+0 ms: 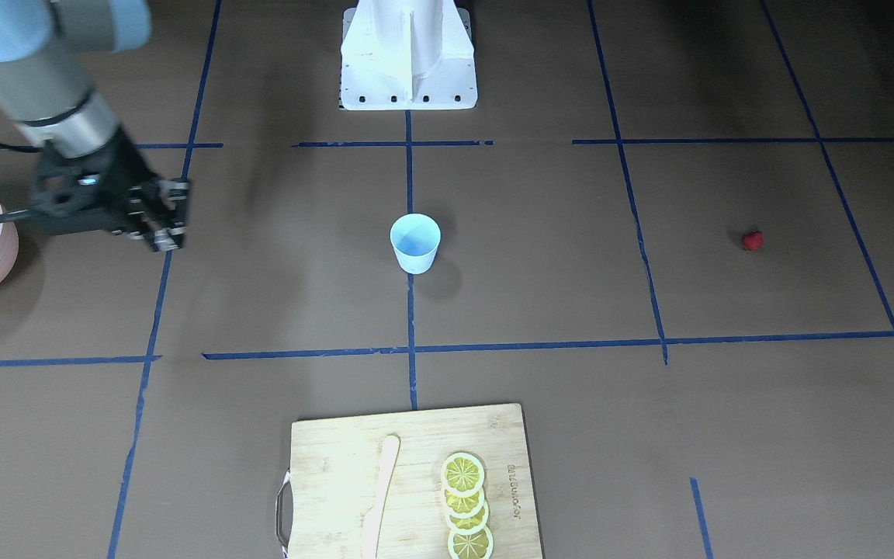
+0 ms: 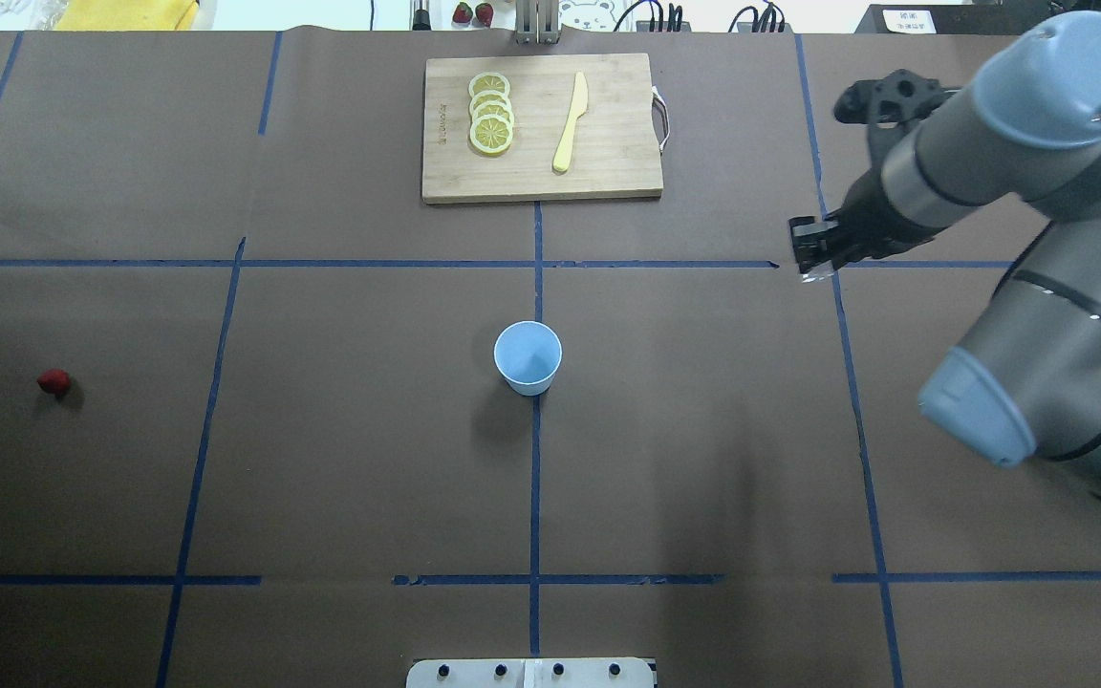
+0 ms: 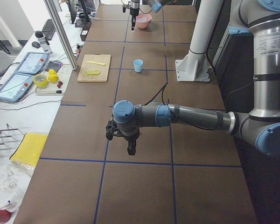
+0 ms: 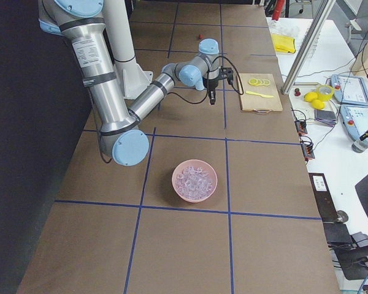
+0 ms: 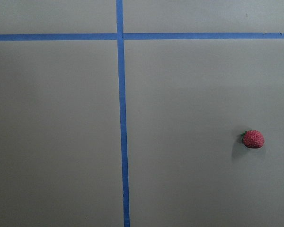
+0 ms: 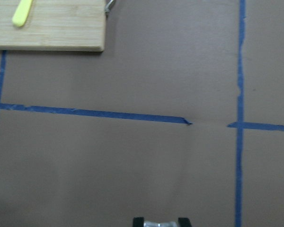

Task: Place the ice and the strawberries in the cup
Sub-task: 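Lift the ice cube and carry it over the light-blue cup, then open the right gripper to drop the ice cube into the cup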

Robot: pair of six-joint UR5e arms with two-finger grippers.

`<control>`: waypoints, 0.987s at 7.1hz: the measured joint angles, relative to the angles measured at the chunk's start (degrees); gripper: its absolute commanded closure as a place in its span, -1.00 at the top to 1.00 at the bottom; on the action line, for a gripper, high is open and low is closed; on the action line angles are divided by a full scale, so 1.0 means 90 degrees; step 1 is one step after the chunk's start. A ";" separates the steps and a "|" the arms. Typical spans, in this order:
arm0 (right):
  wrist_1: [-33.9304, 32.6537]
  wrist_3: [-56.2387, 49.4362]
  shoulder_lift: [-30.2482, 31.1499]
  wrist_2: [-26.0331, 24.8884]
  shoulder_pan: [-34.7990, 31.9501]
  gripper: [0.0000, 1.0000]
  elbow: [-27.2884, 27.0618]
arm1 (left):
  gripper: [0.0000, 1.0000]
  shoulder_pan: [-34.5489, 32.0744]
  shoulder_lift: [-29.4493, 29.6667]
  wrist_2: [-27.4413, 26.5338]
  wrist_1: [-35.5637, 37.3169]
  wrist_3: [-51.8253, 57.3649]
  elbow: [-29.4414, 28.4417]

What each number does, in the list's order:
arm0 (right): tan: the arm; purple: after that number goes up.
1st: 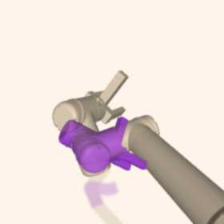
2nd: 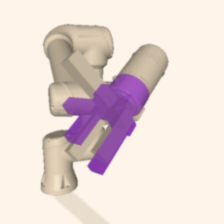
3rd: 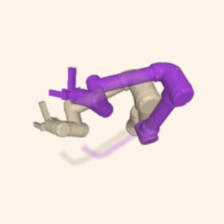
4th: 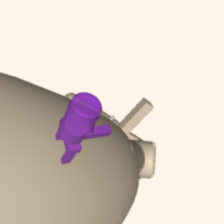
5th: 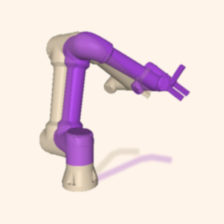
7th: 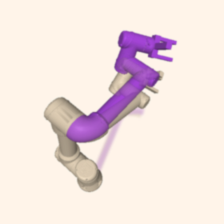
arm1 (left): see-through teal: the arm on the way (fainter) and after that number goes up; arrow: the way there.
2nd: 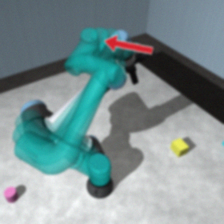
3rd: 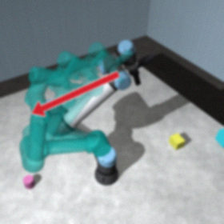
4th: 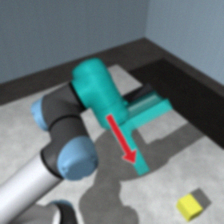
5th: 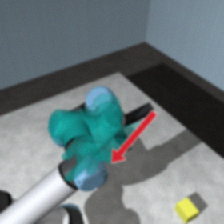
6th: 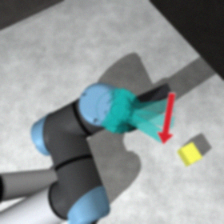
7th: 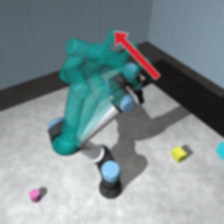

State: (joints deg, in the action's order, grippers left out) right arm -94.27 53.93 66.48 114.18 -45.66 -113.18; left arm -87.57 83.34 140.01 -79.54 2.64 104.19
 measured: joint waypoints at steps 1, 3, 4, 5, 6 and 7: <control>-0.0377 0.0492 -0.0539 -0.0399 0.0485 -0.96 0.0055 | 1.00 0.0002 0.0003 0.0000 0.0000 0.0000 0.0000; -0.0593 0.1425 -0.1449 -0.1017 0.1252 -0.95 0.0435 | 1.00 0.0004 0.0007 0.0000 0.0000 -0.0001 0.0001; -0.0606 0.1796 -0.1876 -0.1293 0.1550 -0.94 0.0778 | 1.00 0.0004 0.0007 0.0000 0.0000 -0.0003 0.0007; -0.0607 0.2043 -0.2203 -0.1504 0.1781 -0.92 0.1091 | 1.00 0.0004 0.0007 0.0000 0.0000 -0.0007 0.0015; -0.0594 0.2183 -0.2425 -0.1649 0.1950 -0.92 0.1340 | 1.00 0.0004 0.0007 0.0000 0.0000 -0.0009 0.0024; -0.0572 0.2237 -0.2577 -0.1748 0.2043 -0.92 0.1545 | 1.00 0.0004 0.0007 0.0000 0.0000 -0.0013 0.0041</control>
State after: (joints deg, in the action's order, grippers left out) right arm -99.42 74.06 43.29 98.46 -27.27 -99.28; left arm -87.54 83.41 140.01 -79.54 2.53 104.56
